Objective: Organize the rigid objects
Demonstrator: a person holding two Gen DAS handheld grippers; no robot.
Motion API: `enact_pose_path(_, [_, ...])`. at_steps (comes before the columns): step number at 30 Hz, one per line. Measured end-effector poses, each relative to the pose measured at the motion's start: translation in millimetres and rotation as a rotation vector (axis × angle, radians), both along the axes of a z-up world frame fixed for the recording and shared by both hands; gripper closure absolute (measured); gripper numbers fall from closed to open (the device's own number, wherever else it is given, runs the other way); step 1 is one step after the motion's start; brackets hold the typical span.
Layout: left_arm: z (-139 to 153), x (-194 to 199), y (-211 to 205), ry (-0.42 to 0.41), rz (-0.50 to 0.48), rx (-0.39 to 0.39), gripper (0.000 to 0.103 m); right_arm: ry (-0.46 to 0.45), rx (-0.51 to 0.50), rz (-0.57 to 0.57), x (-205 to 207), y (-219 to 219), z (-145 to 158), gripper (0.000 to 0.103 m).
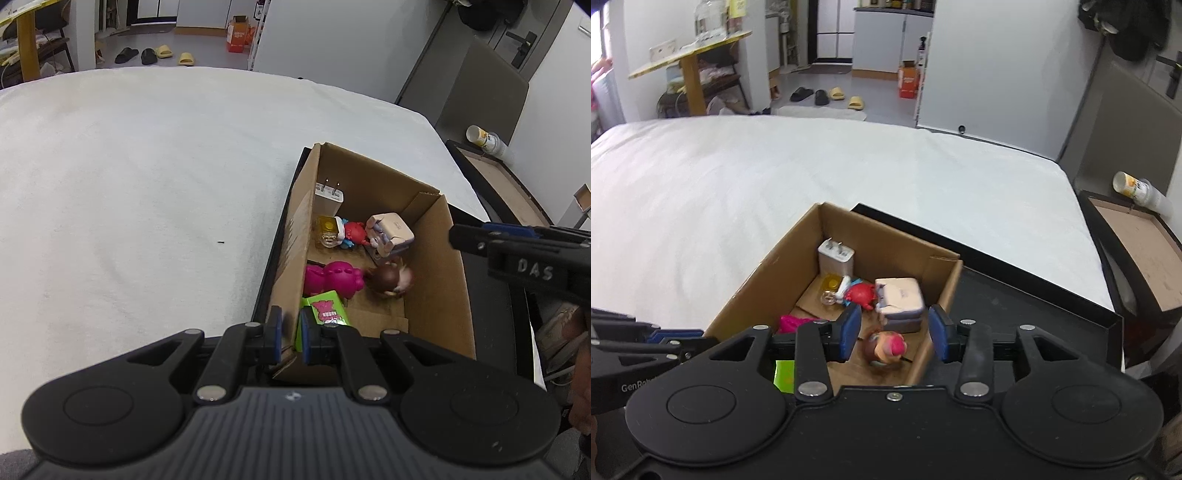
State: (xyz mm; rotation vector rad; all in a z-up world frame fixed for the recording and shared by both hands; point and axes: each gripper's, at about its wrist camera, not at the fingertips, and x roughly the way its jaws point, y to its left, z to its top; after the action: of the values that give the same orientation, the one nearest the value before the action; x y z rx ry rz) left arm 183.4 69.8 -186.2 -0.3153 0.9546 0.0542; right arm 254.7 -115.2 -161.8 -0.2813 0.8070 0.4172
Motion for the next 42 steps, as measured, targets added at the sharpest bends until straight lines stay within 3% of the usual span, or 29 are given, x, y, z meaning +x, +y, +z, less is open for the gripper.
enact_pose_path(14, [2.7,2.7,-4.1,0.019,0.003,0.019,0.094,0.021,0.096,-0.091,-9.6,-40.0,10.5,0.058])
enact_pose_path(24, [22.6,4.2,-13.2,0.031,-0.006,0.025,0.093,0.060,0.202,-0.117,-17.5,-65.3,17.9,0.046])
enact_pose_path(27, [34.1,1.4,-22.8,0.020,-0.012,0.070,0.091,0.061,0.228,-0.129,-19.6,-75.1,21.2,0.039])
enact_pose_path(34, [56.7,-5.2,-33.0,0.040,-0.015,0.080,0.087,0.069,0.277,-0.149,-27.6,-92.5,27.0,0.024])
enact_pose_path(42, [88.3,-20.6,-47.3,-0.003,-0.016,0.115,0.046,0.082,0.343,-0.182,-41.4,-112.1,38.3,0.010])
